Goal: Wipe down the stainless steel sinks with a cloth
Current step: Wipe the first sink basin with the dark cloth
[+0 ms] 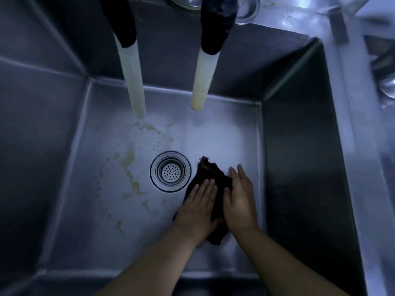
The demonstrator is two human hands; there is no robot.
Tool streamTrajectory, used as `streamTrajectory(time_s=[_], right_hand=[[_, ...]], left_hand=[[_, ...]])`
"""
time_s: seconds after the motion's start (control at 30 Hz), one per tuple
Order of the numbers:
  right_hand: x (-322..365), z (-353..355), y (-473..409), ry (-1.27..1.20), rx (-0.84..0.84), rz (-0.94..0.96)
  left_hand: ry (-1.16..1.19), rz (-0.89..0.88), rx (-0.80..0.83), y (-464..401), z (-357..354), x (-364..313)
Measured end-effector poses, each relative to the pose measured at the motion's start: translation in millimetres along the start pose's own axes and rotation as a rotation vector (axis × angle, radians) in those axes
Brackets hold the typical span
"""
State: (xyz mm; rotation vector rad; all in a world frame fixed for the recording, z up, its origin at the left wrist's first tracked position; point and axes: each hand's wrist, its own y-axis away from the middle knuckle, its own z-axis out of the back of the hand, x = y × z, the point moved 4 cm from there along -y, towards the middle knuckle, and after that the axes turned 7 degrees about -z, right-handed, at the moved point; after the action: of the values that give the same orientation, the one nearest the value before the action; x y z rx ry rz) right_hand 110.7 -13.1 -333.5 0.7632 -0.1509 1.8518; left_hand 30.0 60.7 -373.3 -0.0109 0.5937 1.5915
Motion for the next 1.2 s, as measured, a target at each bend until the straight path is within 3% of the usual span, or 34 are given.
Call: streamTrajectory(time_s=[0.2, 0.33, 0.53, 0.73, 0.97, 1.2], right_hand=[[2.8, -0.8, -12.9, -0.042, -0.034, -0.040], [13.9, -4.9, -24.2, -0.083, -0.045, -0.029], [35.8, -13.3, -37.7, 0.047, -0.006, 0.083], [48.0, -20.3, -38.8, 0.209, 0.074, 0.146], [66.6, -39.8, -29.8, 0.229, 0.125, 0.162], [74.6, -52.0, -15.4, 0.261, 0.175, 0.184]], left_hand=[[-0.052, 0.185, -0.200, -42.6, 21.9, 29.6], [-0.029, 0.208, -0.280, -83.5, 44.4, 67.9], [-0.054, 0.209, -0.261, -102.7, 63.8, 121.4], [-0.114, 0.357, -0.247, -67.5, 80.5, 191.4], [-0.173, 0.541, -0.203, 18.8, 83.5, 268.1], [-0.177, 0.485, -0.181, 87.1, 53.6, 253.7]])
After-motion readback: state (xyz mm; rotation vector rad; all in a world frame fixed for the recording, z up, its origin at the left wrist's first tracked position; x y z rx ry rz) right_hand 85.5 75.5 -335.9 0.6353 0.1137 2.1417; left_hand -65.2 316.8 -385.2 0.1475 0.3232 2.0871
